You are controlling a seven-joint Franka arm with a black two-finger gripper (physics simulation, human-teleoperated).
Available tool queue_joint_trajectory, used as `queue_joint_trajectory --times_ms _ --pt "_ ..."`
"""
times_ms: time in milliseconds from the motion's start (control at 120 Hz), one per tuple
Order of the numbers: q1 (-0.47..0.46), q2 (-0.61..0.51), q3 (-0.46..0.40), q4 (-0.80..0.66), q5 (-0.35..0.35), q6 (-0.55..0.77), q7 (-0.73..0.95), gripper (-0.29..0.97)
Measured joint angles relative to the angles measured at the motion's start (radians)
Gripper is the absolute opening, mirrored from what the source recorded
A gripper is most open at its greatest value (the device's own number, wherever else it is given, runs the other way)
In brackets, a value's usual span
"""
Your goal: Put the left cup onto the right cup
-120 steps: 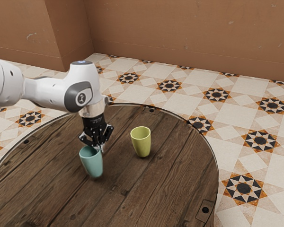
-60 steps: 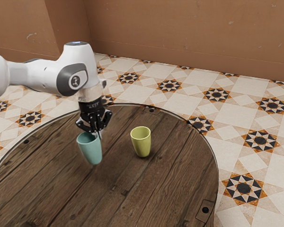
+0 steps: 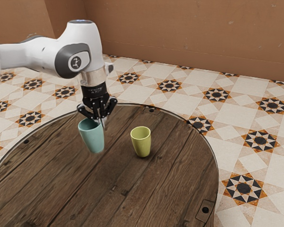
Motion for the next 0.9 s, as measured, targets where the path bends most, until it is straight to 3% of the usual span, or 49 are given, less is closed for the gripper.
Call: queue_joint_trajectory --times_ms 300,900 --pt "-0.029 0.023 -0.001 0.065 0.014 -0.053 0.011 -0.11" --pt "-0.112 0.189 -0.001 0.247 0.018 -0.087 0.031 -0.11"
